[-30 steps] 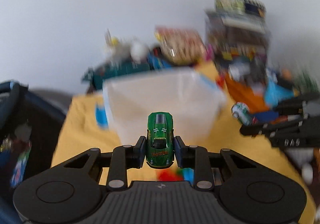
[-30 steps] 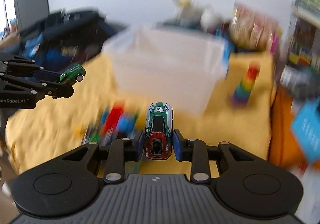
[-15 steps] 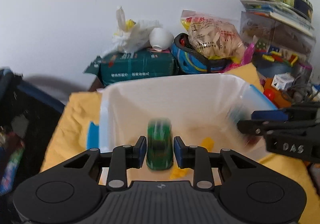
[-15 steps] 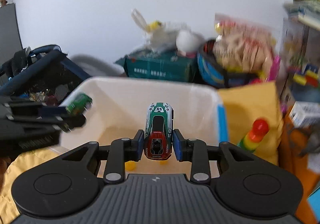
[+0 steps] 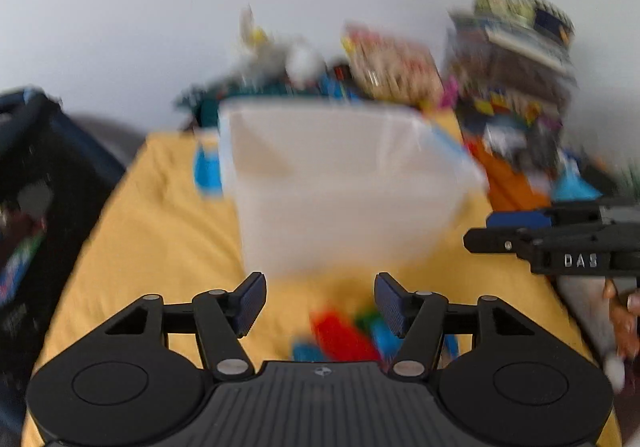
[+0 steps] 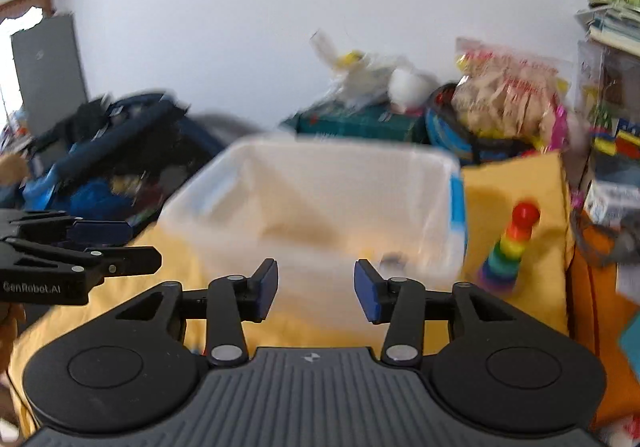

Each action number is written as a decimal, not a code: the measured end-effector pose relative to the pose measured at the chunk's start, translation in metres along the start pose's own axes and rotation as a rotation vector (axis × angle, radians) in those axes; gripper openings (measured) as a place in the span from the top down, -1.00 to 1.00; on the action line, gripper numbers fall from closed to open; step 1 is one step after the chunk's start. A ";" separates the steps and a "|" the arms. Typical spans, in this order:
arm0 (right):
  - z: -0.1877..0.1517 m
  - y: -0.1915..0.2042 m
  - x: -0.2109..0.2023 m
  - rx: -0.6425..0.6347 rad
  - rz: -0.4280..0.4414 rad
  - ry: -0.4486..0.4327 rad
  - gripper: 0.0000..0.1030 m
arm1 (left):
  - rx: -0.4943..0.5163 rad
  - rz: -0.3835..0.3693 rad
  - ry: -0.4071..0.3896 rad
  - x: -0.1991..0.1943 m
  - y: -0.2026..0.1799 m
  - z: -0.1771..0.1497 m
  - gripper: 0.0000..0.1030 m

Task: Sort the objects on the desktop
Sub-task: 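Grasp white race car with left gripper while right grasps silver-green race car, then lift both cars over the white bin and open both grippers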

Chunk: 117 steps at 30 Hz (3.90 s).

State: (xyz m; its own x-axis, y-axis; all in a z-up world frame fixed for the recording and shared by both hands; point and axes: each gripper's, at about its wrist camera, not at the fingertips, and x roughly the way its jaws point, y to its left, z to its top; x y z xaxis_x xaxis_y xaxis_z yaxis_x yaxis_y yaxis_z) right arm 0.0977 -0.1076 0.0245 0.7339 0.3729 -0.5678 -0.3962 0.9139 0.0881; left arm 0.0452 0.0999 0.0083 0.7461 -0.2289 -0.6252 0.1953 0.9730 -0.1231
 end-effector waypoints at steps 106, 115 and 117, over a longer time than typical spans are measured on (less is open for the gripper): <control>-0.166 0.030 -0.040 -0.137 0.129 0.379 0.17 | 0.129 0.007 0.335 -0.021 -0.048 -0.133 0.35; -0.146 0.034 -0.048 -0.143 0.082 0.336 0.36 | 0.090 -0.031 0.201 -0.043 -0.035 -0.087 0.36; -0.134 0.032 -0.052 -0.138 0.067 0.301 0.36 | 0.085 -0.030 0.149 -0.048 -0.031 -0.066 0.36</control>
State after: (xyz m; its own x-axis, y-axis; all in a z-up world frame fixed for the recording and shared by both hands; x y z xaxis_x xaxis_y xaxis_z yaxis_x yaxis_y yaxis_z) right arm -0.0269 -0.1188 -0.0528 0.5160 0.3489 -0.7823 -0.5243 0.8509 0.0337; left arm -0.0387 0.0825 -0.0088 0.6376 -0.2446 -0.7305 0.2737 0.9583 -0.0820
